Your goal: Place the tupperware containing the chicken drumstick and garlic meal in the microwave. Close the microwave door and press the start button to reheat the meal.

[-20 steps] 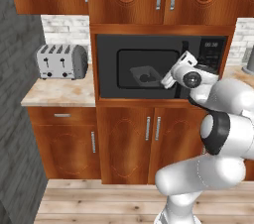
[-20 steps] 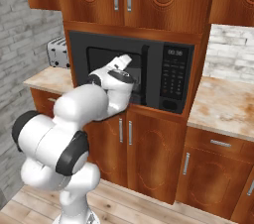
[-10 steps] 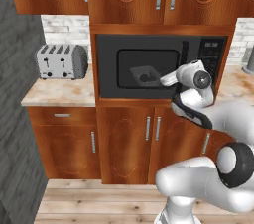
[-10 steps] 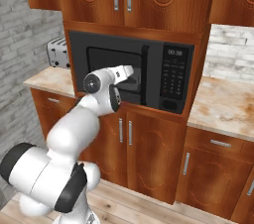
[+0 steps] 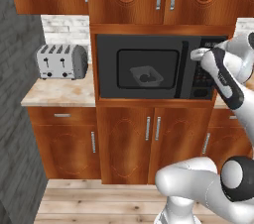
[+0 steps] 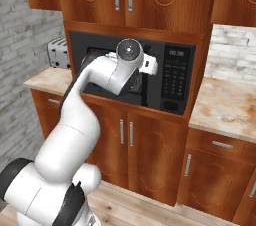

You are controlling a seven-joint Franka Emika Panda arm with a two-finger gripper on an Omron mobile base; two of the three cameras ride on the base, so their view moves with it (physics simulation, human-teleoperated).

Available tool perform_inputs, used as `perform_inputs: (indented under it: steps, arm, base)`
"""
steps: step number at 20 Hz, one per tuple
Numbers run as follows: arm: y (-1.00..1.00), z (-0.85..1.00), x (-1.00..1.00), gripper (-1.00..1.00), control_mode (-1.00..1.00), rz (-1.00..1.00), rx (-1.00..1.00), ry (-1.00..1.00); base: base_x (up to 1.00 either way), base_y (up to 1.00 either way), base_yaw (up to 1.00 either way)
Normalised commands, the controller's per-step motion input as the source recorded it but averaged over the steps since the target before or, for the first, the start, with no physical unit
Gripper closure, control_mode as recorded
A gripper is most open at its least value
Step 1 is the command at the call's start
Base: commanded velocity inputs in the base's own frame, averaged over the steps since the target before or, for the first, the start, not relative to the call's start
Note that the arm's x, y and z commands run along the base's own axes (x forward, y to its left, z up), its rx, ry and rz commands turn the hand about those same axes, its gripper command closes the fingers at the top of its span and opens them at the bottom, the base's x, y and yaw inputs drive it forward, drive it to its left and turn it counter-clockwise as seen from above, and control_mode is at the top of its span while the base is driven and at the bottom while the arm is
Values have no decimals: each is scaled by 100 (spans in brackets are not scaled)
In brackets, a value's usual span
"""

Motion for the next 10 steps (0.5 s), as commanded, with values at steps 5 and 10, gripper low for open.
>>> perform_inputs:
  steps: [5,10]
  arm:
    - [-43,-76,-25,-100,-100,-2,34,-6]
    - [-4,-52,-33,100,-100,-6,11,-3]
  base:
    - [0,0,0]
    - [0,0,0]
